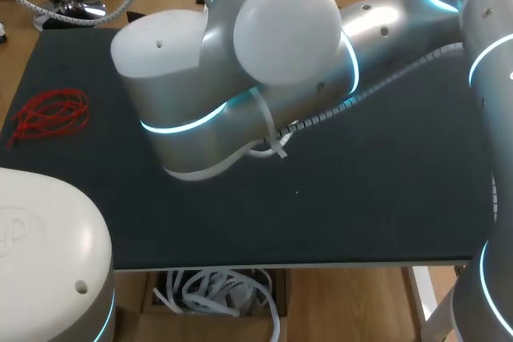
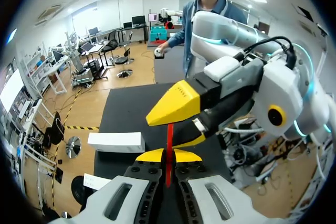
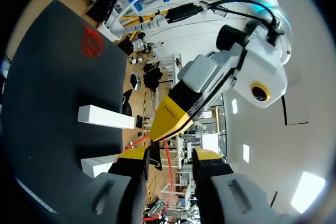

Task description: Grab the tape and strap the tape.

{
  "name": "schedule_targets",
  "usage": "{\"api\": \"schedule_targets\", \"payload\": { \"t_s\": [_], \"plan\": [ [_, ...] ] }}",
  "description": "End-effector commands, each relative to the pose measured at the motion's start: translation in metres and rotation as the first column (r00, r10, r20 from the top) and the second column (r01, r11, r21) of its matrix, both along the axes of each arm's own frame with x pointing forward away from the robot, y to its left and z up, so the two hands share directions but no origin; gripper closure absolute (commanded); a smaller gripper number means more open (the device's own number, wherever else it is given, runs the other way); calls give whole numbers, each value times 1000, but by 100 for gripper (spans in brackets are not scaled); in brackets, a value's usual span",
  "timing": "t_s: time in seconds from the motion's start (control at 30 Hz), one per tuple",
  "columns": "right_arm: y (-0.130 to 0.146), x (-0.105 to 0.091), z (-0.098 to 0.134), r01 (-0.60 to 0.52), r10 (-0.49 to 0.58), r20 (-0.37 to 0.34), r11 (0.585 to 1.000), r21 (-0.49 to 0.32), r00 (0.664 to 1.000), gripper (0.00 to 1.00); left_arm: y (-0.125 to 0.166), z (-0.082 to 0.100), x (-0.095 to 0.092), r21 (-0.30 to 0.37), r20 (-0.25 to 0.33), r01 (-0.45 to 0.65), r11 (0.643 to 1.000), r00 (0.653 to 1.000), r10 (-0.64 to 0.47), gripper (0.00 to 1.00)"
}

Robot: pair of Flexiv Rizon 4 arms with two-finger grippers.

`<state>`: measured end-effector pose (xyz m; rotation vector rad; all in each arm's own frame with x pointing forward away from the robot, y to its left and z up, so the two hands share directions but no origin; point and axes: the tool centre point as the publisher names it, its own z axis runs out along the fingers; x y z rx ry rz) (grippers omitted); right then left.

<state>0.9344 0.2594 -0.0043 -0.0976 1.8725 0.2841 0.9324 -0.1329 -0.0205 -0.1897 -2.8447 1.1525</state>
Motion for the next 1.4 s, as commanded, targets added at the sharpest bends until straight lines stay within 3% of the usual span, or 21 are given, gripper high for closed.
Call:
{"api": "schedule_targets", "payload": {
  "t_s": [0.03, 0.17, 0.27, 0.43, 0.63, 0.9, 1.17, 1.4],
  "plan": [
    [1, -13, 11, -5, 5, -9, 1000, 12, 1000, 64, 0, 1, 0, 3, -1, -1, 1000, 1000, 1, 100],
    [-2, -22, 24, -15, 16, -14, 999, 43, 1000, 63, 0, 1, 0, 3, -1, -1, 1000, 1000, 1, 100],
    [-12, -25, 35, -15, 16, -19, 998, 56, 1000, 50, 0, 1, 0, 3, -1, -1, 1000, 1000, 1, 100],
    [-40, -24, 55, 2, -2, -7, 998, 59, 1000, 0, 0, 1, 0, 3, -1, -1, 1000, 1000, 1, 100],
    [-85, -11, 82, 36, -37, 50, 999, 22, 998, 0, 0, 1, 0, 3, -1, -1, 1000, 1000, 1, 100],
    [-148, 26, 103, 92, -88, 119, 995, -27, 989, 0, 0, 1, 0, 3, -1, -1, 1000, 1000, 1, 100],
    [-176, 51, 107, 101, -97, 132, 994, -29, 987, 0, 0, 1, 0, 3, -1, -1, 1000, 1000, 1, 100],
    [-172, 55, 105, 86, -82, 132, 996, -25, 988, 0, 0, 1, 0, 3, -1, -1, 1000, 1000, 1, 100]
  ]
}}
